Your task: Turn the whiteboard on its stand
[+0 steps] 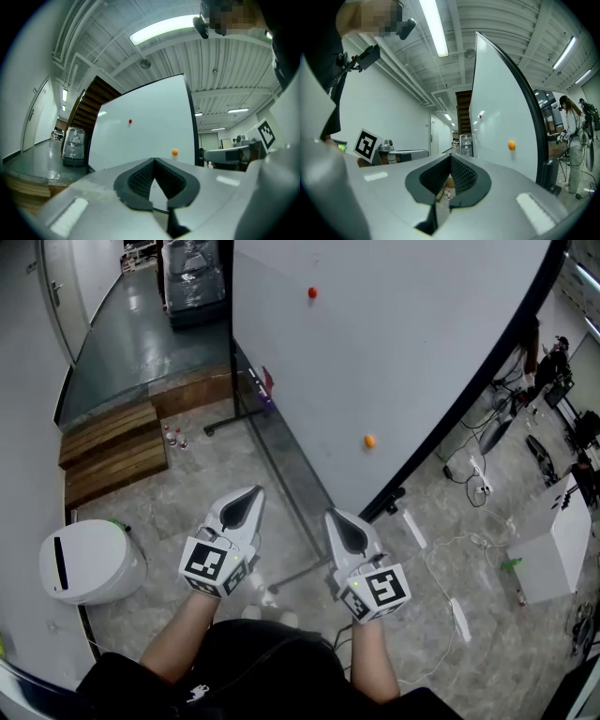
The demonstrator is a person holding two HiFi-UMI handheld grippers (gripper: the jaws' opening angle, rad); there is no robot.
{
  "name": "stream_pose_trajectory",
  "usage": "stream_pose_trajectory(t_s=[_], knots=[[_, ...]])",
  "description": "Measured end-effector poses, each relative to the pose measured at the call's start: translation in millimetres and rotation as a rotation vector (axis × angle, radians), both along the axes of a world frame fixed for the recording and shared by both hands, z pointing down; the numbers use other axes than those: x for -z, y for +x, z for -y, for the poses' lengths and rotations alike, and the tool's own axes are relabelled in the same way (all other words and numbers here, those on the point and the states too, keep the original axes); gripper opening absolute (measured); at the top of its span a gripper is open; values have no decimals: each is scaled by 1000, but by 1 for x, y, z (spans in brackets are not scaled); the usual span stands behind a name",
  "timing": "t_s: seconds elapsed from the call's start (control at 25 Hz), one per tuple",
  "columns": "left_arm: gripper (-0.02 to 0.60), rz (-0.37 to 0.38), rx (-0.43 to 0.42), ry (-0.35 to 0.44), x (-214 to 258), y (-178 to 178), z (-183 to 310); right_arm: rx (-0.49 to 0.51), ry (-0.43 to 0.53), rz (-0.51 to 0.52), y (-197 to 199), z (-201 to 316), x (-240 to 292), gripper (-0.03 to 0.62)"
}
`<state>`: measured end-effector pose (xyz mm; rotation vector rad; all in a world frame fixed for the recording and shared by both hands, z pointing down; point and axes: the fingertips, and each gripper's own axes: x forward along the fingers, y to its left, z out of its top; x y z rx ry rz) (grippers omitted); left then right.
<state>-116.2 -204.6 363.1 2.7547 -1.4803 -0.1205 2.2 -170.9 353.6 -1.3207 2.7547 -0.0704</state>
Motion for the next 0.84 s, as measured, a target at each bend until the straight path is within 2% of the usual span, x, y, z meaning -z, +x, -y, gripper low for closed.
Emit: stream_pose_trajectory(t_s=[0.4, 0.84], knots=[[4, 0, 50, -4, -3, -22, -3, 41, 10, -13, -20, 3, 2, 9], [2, 4, 57, -18, -9, -19, -5, 19, 11, -25, -10, 0, -4, 8]])
